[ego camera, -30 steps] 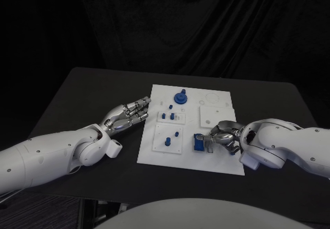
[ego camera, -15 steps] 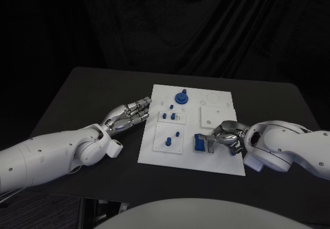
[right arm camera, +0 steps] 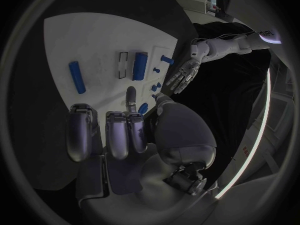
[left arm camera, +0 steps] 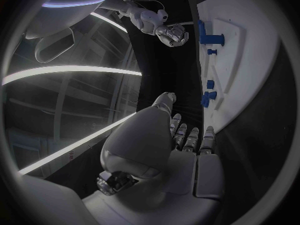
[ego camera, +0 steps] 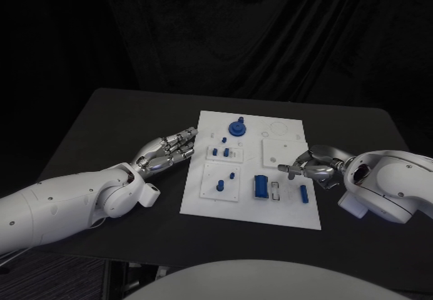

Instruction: Assemble the parts on the task board

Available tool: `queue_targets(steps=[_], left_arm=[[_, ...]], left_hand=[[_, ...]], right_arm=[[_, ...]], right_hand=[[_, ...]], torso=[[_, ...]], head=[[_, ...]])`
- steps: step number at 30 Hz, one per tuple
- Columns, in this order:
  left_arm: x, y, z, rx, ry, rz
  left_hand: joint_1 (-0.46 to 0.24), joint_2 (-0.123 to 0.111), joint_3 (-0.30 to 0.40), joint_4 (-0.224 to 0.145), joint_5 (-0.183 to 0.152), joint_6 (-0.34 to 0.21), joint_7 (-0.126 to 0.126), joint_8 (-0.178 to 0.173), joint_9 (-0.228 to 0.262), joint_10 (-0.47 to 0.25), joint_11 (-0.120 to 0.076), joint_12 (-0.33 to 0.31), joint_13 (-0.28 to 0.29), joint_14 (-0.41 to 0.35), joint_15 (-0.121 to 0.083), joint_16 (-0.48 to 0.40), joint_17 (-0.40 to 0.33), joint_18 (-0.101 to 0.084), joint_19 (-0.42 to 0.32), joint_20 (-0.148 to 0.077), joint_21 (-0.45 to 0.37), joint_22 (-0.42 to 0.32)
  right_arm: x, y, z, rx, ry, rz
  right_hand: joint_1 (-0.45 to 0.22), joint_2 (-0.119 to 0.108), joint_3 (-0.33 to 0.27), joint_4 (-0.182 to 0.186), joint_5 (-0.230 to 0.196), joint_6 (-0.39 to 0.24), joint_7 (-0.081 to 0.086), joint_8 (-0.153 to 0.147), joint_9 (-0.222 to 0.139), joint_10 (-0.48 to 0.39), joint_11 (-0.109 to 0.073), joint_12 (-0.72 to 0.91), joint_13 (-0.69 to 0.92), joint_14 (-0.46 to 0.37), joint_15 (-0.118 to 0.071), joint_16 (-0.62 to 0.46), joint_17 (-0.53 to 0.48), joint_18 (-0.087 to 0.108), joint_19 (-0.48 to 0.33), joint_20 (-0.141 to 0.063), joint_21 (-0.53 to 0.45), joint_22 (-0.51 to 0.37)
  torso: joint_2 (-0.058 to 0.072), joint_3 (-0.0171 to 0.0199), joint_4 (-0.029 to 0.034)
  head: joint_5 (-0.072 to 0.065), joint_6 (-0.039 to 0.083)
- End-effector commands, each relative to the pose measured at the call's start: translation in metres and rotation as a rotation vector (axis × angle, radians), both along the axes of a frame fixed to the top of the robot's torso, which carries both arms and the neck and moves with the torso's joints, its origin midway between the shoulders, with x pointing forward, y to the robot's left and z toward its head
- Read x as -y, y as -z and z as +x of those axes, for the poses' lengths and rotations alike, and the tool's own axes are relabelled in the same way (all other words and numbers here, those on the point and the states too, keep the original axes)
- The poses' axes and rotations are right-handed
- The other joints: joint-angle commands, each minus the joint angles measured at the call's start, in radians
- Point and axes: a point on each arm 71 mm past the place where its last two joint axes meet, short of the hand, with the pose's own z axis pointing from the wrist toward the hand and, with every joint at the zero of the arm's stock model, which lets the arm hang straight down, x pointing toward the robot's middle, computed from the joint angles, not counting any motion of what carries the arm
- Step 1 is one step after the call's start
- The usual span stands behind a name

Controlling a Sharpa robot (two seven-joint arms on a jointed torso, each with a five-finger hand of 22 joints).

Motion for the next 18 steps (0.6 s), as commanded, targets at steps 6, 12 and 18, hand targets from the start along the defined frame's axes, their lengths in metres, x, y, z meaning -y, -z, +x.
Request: queue_targets(steps=[6,12,18], left_arm=[[0.001,-0.005,-0.001,0.056,0.007,-0.055],[0.001,-0.005,-0.001,0.055,0.006,-0.054],[0.001,-0.005,-0.001,0.055,0.008,-0.054]], left_hand=[[0.002,0.010,0.008,-0.001,-0.006,0.000,0.005,0.001,0.001,-0.003,0.006,0.004,0.000,0.000,0.006,-0.007,-0.001,0.016,-0.001,0.004,0.002,0.001],[0.002,0.010,0.008,-0.001,-0.006,0.000,0.005,0.001,0.001,-0.003,0.006,0.004,0.000,0.000,0.006,-0.007,-0.001,0.016,-0.001,0.004,0.002,0.001],[0.001,0.009,0.008,-0.001,-0.006,0.000,0.004,0.001,0.001,-0.003,0.006,0.004,0.000,0.000,0.007,-0.007,-0.001,0.016,-0.001,0.005,0.002,0.001]], right_arm=[[0.017,0.003,-0.001,-0.009,-0.007,-0.122],[0.027,0.010,-0.004,-0.025,-0.013,-0.210],[0.034,0.016,-0.009,-0.004,-0.030,-0.321]], right_hand=[[0.060,0.002,-0.007,-0.023,0.004,0.000,-0.005,0.011,0.001,0.104,-0.007,0.003,0.264,0.096,-0.010,0.003,0.230,0.008,0.029,-0.006,0.004,0.210],[0.089,0.004,-0.009,-0.037,0.004,-0.001,-0.005,0.014,0.000,0.104,-0.007,0.003,0.264,0.096,-0.011,0.002,0.228,0.008,0.029,-0.006,0.003,0.210],[0.101,-0.002,-0.018,-0.047,0.003,0.006,-0.006,0.022,0.002,0.104,-0.008,0.003,0.264,0.096,-0.011,0.002,0.228,0.005,0.034,-0.007,0.013,0.214]], torso=[[-0.001,-0.0011,0.0008],[0.000,-0.0011,0.0009],[0.000,-0.0004,0.0016]], head=[[0.002,0.000],[-0.002,0.000],[-0.006,0.000]])
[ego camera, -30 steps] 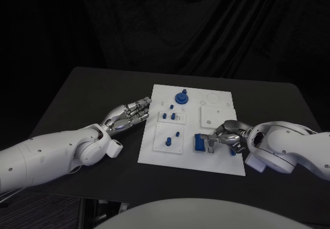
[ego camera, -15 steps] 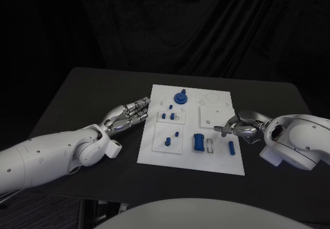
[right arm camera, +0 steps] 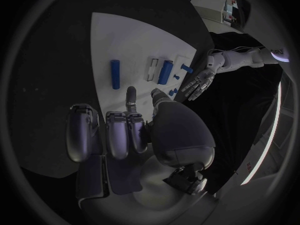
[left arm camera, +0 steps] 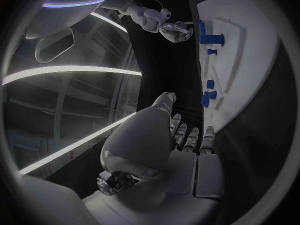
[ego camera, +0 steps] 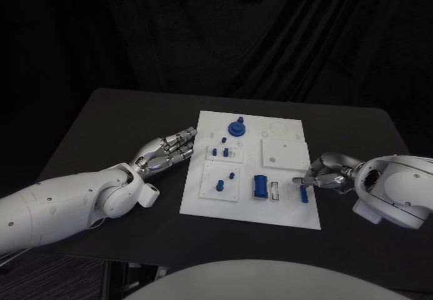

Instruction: Assemble the parts on the task board

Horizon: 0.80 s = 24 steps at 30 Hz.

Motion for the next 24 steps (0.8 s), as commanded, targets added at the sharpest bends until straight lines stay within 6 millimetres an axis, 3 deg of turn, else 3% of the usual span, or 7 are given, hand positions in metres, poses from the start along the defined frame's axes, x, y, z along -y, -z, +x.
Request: queue_targets(steps=[1,11,24], left_arm=[[0.001,-0.005,-0.001,0.055,0.008,-0.055],[0.001,-0.005,-0.001,0.054,0.007,-0.053],[0.001,-0.004,0.000,0.052,0.008,-0.052]], left_hand=[[0.001,0.009,0.005,0.002,-0.006,-0.001,0.004,0.001,0.001,-0.003,0.007,0.004,0.000,0.000,0.007,-0.007,-0.002,0.016,-0.001,0.005,0.002,0.001],[0.001,0.009,0.005,0.002,-0.006,-0.001,0.004,0.001,0.001,-0.003,0.007,0.004,0.000,0.000,0.007,-0.007,-0.002,0.016,-0.001,0.006,0.002,0.001],[0.000,0.009,0.006,0.002,-0.007,-0.002,0.005,0.001,0.001,-0.004,0.008,0.004,0.000,0.000,0.007,-0.007,-0.002,0.016,-0.001,0.006,0.002,0.001]], right_arm=[[0.005,0.003,-0.003,0.018,-0.034,-0.156],[0.004,0.007,-0.008,0.072,-0.094,-0.300],[0.000,0.017,-0.010,0.060,-0.116,-0.317]], right_hand=[[0.015,-0.002,-0.006,-0.010,0.003,0.006,-0.007,0.010,0.003,0.104,-0.008,0.003,0.263,0.099,-0.008,0.002,0.227,0.005,0.034,-0.007,0.006,0.214],[0.007,-0.008,-0.041,-0.003,0.003,0.020,-0.018,0.056,0.038,0.104,-0.018,0.003,0.263,0.100,-0.016,0.002,0.227,0.004,0.038,-0.014,0.010,0.216],[0.001,0.002,-0.050,0.008,0.004,0.007,-0.019,0.063,0.049,0.104,-0.020,0.003,0.263,0.098,-0.018,-0.001,0.221,0.005,0.037,-0.017,0.007,0.215]], torso=[[0.001,0.0004,0.0007],[0.001,0.0004,-0.0005],[0.001,0.0012,-0.0008]], head=[[-0.002,0.000],[-0.006,0.000],[-0.004,0.000]])
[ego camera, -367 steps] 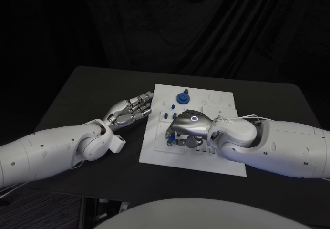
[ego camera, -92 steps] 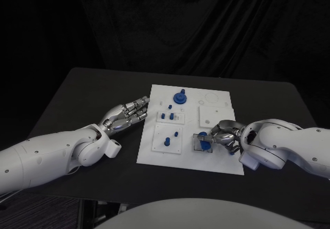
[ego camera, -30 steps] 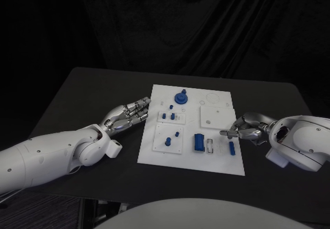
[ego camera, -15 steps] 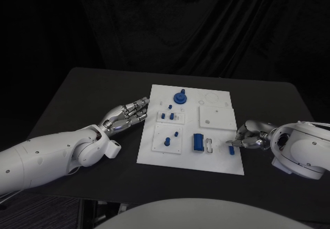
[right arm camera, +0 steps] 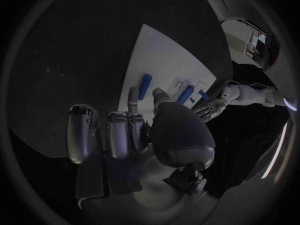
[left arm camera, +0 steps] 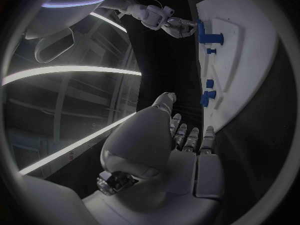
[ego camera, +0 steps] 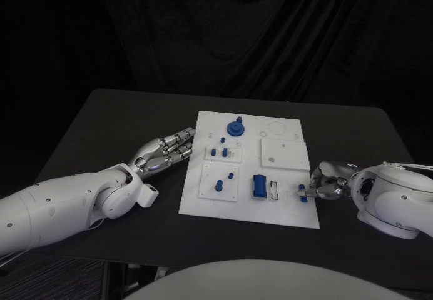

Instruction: Assemble the parts on the task board

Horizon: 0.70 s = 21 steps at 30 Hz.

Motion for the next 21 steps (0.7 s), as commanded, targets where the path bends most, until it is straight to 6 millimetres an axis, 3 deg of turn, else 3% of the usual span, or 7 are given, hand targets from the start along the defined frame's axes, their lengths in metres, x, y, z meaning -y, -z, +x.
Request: queue_targets(steps=[1,11,21], left_arm=[[0.001,-0.005,-0.001,0.051,0.010,-0.054],[0.002,-0.004,-0.001,0.049,0.012,-0.055],[0.002,-0.004,-0.001,0.048,0.013,-0.055]], left_hand=[[0.000,0.009,0.006,0.002,-0.003,-0.002,0.005,0.001,0.001,0.000,0.004,0.004,0.000,0.000,0.007,-0.007,-0.001,0.016,-0.001,0.006,0.002,0.001],[0.000,0.009,0.006,0.002,-0.004,-0.002,0.005,0.001,0.001,0.000,0.005,0.004,0.000,0.000,0.007,-0.007,-0.001,0.016,-0.001,0.006,0.002,0.001],[0.000,0.009,0.006,0.002,-0.004,-0.002,0.005,0.001,0.000,0.000,0.006,0.005,0.000,0.000,0.007,-0.007,-0.001,0.016,-0.001,0.006,0.002,0.001]], right_arm=[[0.000,0.002,0.000,0.007,-0.006,-0.039],[-0.007,0.007,0.002,0.015,-0.030,-0.016],[-0.007,0.015,0.003,-0.008,-0.036,-0.019]], right_hand=[[-0.004,0.008,-0.006,0.003,0.004,-0.008,0.000,0.002,0.001,0.104,-0.006,0.003,0.263,0.094,-0.007,-0.002,0.220,0.005,0.037,-0.009,0.003,0.215],[0.030,0.024,0.001,-0.013,0.006,-0.019,0.001,-0.005,-0.001,0.104,-0.005,0.003,0.263,0.094,-0.007,-0.002,0.219,0.005,0.037,-0.010,0.002,0.215],[0.113,0.066,0.028,-0.071,0.007,-0.031,0.010,-0.063,-0.050,0.104,0.002,0.003,0.263,0.094,-0.002,-0.003,0.219,0.007,0.033,-0.007,-0.006,0.212]], torso=[[0.000,-0.0003,-0.0004],[0.000,-0.0007,0.0006],[0.000,-0.0005,0.0002]], head=[[0.003,0.000],[0.001,0.000],[0.004,0.000]])
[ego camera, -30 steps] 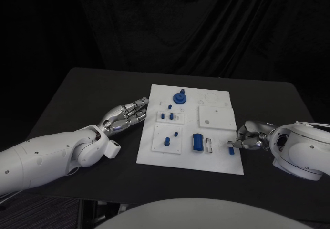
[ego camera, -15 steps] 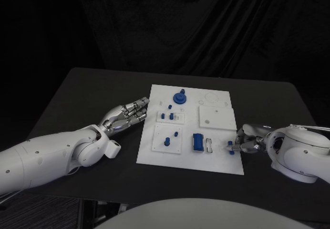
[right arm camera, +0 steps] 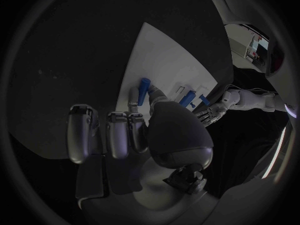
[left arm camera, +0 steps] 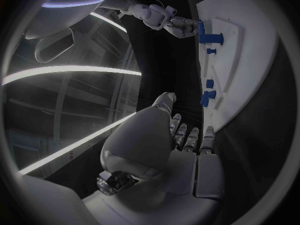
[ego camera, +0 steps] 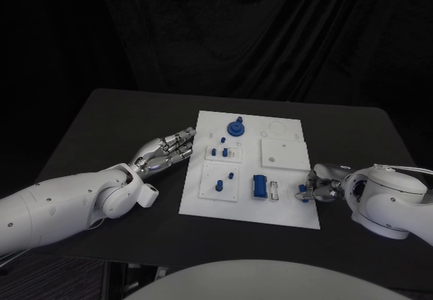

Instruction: Assemble the parts on the task board

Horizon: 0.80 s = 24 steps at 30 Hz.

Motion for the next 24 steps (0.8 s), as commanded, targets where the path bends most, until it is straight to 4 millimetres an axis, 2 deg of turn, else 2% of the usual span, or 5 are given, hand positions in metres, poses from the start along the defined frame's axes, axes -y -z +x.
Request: queue_targets(steps=[1,6,9,15,24], left_arm=[[0.0014,-0.0045,-0.0013,0.048,0.012,-0.054],[0.0014,-0.0044,-0.0015,0.047,0.013,-0.054],[0.0015,-0.0042,-0.0015,0.046,0.014,-0.055],[0.0015,-0.0040,-0.0017,0.044,0.015,-0.055],[0.0011,-0.0034,-0.0022,0.043,0.015,-0.055]], left_hand=[[0.000,0.009,0.006,0.002,-0.005,-0.002,0.005,0.001,0.000,0.000,0.006,0.005,0.000,0.000,0.007,-0.007,-0.001,0.016,-0.001,0.006,0.002,0.001],[0.000,0.009,0.007,0.002,-0.005,-0.002,0.005,0.001,0.001,0.000,0.007,0.005,0.000,0.000,0.007,-0.007,-0.001,0.016,-0.001,0.006,0.002,0.001],[0.000,0.009,0.007,0.002,-0.005,-0.002,0.005,0.001,0.001,0.000,0.007,0.005,0.000,0.000,0.007,-0.007,-0.001,0.016,-0.001,0.006,0.002,0.001],[0.000,0.010,0.007,0.002,-0.005,-0.002,0.006,0.001,0.001,0.000,0.010,0.005,0.000,0.000,0.006,-0.007,-0.001,0.017,-0.001,0.007,0.002,0.001],[0.000,0.010,0.008,0.001,-0.006,-0.002,0.006,0.001,0.001,0.001,0.014,0.006,0.000,0.000,0.006,-0.007,-0.001,0.017,-0.001,0.007,0.002,0.001]], right_arm=[[0.0003,0.0035,-0.0004,-0.009,-0.005,-0.002],[-0.0001,0.0062,0.0001,-0.016,-0.004,0.005],[-0.0003,0.0069,0.0005,-0.016,-0.001,0.018],[-0.0005,0.0064,0.0001,-0.012,0.025,0.083],[-0.0021,0.0038,-0.0035,-0.024,0.097,0.226]], right_hand=[[0.021,0.012,0.005,-0.016,0.007,-0.008,0.006,-0.024,-0.022,0.104,0.003,0.003,0.263,0.094,-0.001,-0.002,0.219,0.006,0.037,-0.003,-0.006,0.213],[0.037,0.024,0.014,-0.034,0.007,-0.009,0.011,-0.050,-0.046,0.104,0.007,0.003,0.263,0.094,0.002,-0.002,0.219,0.008,0.034,0.000,-0.011,0.211],[0.090,0.041,0.100,-0.083,0.015,0.002,0.010,-0.079,-0.077,0.104,0.006,0.003,0.263,0.094,0.001,-0.003,0.218,0.008,0.034,0.000,-0.013,0.211],[0.049,-0.014,0.259,-0.106,0.013,0.027,0.008,-0.086,-0.098,0.104,0.005,0.003,0.263,0.094,0.002,-0.002,0.219,0.008,0.035,0.001,-0.013,0.211],[0.024,-0.043,0.351,-0.131,0.011,0.040,0.003,-0.073,-0.095,0.104,0.001,0.003,0.263,0.093,-0.002,-0.003,0.216,0.006,0.039,-0.001,-0.006,0.214]], torso=[[0.000,-0.0002,-0.0001],[0.000,0.0000,-0.0002],[0.000,0.0002,-0.0003],[0.000,0.0005,-0.0005],[0.000,0.0001,-0.0004]], head=[[0.001,0.000],[0.002,0.000],[0.002,0.000],[0.005,0.000],[0.007,0.000]])
